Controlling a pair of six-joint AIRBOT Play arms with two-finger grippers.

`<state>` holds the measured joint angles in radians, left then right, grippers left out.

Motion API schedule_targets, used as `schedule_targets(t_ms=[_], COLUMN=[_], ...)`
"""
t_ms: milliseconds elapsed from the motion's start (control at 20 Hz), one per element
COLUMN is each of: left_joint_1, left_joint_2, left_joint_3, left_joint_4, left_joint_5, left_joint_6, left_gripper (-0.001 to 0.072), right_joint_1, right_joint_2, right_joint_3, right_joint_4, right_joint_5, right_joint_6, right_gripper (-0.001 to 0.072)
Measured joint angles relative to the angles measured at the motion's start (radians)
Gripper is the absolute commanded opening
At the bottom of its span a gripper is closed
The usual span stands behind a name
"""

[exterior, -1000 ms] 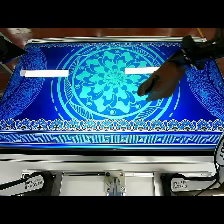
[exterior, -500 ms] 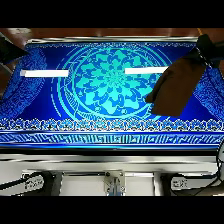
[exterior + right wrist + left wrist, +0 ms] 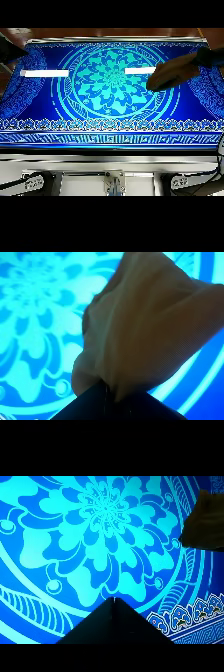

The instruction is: Fold the shirts.

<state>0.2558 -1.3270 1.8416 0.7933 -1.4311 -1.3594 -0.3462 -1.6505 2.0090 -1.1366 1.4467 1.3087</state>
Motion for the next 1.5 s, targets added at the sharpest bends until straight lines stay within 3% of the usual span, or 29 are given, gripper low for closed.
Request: schedule_targets(t_ms=[200,600,950,1400,1450,1500], left_joint_1=[-0.023,-0.125,-0.158,-0.161,-0.161,-0.161], left_joint_2=[0.000,-0.004,-0.006,-0.006,-0.006,-0.007], left_joint_3=[0.000,0.000,0.000,0.000,0.000,0.000], left_joint_4=[0.000,0.000,0.001,0.002,0.002,0.002], left_joint_5=[-0.017,-0.035,-0.043,-0.045,-0.045,-0.045], left_joint_6=[-0.018,-0.025,-0.025,0.010,0.013,0.018], left_gripper=[0.0040,0.0040,0.0041,0.0040,0.0040,0.0041], right_joint_1=[-0.166,-0.563,-0.751,-0.791,-0.793,-0.793], right_joint_2=[-0.040,-0.040,0.185,0.430,0.442,0.452], right_joint_3=[-0.082,-0.403,-0.878,-1.305,-1.326,-1.343], right_joint_4=[-0.143,-0.190,-0.191,-0.202,-0.204,-0.208], right_joint_5=[0.077,0.140,0.017,-0.127,-0.134,-0.140], right_joint_6=[0.027,0.144,0.202,0.268,0.275,0.279], right_gripper=[0.0058,0.0057,0.0058,0.0059,0.0070,0.0183])
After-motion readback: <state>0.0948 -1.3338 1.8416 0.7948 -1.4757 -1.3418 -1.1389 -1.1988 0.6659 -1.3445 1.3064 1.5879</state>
